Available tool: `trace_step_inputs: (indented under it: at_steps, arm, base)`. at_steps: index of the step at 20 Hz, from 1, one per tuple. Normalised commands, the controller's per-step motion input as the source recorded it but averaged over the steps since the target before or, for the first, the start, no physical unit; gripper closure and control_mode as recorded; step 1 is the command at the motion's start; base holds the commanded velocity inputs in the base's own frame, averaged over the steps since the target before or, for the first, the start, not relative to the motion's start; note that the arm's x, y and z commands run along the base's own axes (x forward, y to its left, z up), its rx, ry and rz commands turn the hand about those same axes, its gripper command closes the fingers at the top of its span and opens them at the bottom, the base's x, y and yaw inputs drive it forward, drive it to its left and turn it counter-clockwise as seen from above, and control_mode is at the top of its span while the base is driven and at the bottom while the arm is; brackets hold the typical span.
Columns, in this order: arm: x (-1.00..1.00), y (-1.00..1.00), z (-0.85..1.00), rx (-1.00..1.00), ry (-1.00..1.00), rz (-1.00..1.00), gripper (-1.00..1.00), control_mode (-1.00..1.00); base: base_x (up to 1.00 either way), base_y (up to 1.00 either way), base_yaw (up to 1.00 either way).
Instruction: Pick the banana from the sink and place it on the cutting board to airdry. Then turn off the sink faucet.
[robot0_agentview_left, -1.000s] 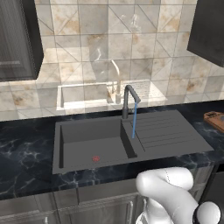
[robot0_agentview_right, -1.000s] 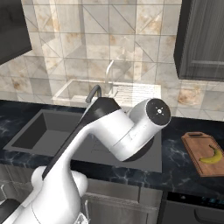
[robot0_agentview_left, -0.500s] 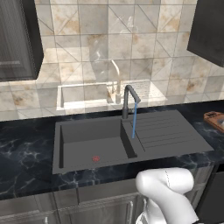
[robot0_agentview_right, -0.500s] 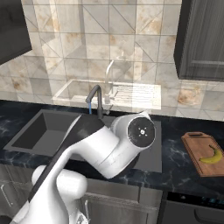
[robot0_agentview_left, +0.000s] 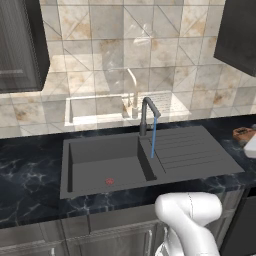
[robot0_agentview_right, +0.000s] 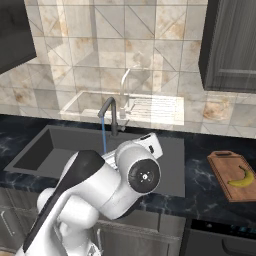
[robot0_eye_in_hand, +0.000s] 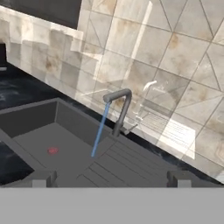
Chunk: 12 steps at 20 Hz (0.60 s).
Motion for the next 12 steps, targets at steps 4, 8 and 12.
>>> trace_step_inputs:
  at_steps: [4,8,12]
  arm:
    - [0.00,0.00,0.08,0.00,-0.08,0.10,-1.00,-1.00]
    - [0.01,0.00,0.03,0.04,-0.02,0.11,-1.00,-1.00]
    - [0.05,0.00,0.00,0.07,0.00,0.12,-1.00,-1.00]
  base:
    - [0.00,0.00,0.00]
    - [0.00,0.00,0.00]
    - [0.00,0.00,0.00]
